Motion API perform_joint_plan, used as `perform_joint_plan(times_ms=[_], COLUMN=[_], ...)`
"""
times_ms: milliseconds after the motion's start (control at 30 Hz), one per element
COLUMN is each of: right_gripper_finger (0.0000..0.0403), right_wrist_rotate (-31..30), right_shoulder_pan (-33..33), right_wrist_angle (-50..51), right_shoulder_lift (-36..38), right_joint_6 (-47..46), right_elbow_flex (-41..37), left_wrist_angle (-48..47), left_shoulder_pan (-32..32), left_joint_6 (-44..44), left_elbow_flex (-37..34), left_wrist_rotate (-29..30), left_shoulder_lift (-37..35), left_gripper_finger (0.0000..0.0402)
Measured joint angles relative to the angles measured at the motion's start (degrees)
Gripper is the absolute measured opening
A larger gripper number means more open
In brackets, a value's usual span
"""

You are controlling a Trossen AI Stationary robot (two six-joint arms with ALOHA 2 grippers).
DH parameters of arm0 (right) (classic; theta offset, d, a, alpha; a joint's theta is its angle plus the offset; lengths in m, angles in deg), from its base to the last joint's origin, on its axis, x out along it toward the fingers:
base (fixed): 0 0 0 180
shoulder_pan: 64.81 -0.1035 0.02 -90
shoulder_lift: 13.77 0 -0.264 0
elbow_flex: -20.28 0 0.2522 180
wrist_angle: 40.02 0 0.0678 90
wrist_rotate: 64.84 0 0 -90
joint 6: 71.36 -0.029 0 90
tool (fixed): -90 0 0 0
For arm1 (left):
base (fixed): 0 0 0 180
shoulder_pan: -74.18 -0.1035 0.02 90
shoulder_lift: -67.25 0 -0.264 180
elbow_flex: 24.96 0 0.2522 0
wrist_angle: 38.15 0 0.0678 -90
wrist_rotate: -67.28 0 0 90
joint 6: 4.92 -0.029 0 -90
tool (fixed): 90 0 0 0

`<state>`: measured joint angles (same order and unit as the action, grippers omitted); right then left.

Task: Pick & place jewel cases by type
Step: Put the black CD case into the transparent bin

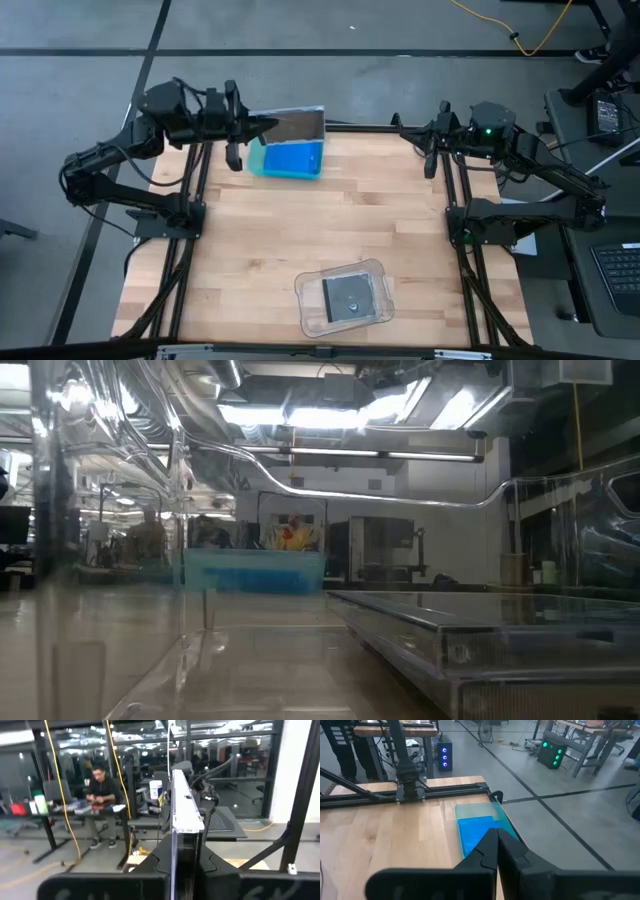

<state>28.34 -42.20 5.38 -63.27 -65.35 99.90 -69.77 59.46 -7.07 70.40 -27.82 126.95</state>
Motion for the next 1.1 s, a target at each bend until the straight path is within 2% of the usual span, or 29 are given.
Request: perform_joint_plan(times_ms=[567, 833, 1100], right_gripper_finger=[0.0006, 0.0006, 0.0006], right_wrist_rotate=[0.1, 4.6, 4.5], right_shoulder_pan=[0.0, 0.0, 0.0], right_wrist_angle=[0.0, 0.0, 0.0], right_shoulder_lift=[0.0, 0.0, 0.1], right_joint_6=[-4.3, -4.8, -7.2], right_elbow_flex=[0.0, 0.0, 0.0], left_wrist_angle=[-0.8, -3.1, -5.5], left_shoulder_pan=[0.2, 0.3, 3.9], left_joint_6=[-19.5, -28.3, -38.7], left_elbow_flex=[5.7, 6.2, 6.2], left_wrist_rotate=[-0.6, -3.7, -3.0], left_shoulder_lift=[0.0, 0.0, 0.1], left_gripper_finger=[0.0009, 0.0008, 0.0009])
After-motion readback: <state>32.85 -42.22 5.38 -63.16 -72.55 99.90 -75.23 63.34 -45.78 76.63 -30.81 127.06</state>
